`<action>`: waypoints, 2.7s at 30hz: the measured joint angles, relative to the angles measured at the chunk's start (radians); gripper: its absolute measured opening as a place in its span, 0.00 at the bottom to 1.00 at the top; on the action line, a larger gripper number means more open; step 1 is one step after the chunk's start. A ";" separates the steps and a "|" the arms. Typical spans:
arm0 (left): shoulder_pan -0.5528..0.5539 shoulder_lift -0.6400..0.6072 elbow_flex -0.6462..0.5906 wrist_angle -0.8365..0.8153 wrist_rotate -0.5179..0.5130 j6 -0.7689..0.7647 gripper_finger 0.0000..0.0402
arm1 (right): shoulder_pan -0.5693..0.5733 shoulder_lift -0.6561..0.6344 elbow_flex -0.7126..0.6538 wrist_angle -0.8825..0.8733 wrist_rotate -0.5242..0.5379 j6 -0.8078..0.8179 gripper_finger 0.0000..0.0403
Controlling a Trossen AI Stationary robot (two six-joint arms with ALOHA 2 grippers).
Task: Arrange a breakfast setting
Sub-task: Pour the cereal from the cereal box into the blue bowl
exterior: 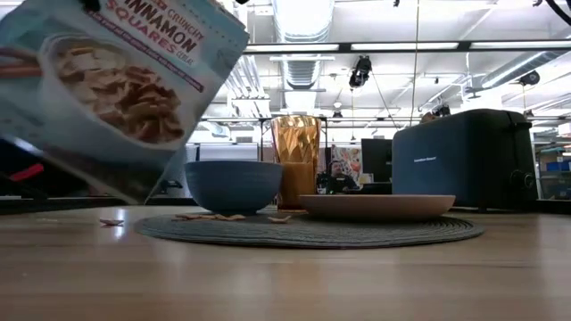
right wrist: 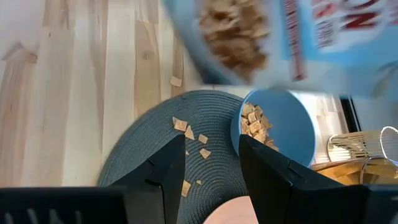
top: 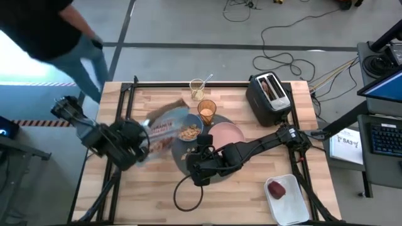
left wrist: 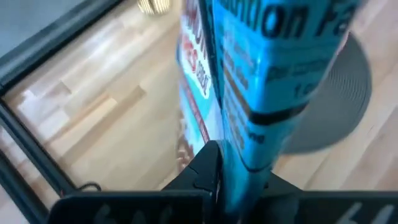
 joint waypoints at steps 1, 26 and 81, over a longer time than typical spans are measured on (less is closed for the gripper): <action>0.008 -0.013 0.006 -0.002 -0.012 0.009 0.00 | 0.000 0.000 0.000 0.000 0.000 0.006 0.35; 0.215 -0.077 -0.270 0.011 -0.332 0.108 0.00 | -0.002 0.000 0.000 -0.001 -0.002 0.079 0.35; 0.517 0.161 -0.668 0.062 -0.431 -0.643 0.02 | 0.000 0.000 0.000 -0.009 -0.143 0.214 0.35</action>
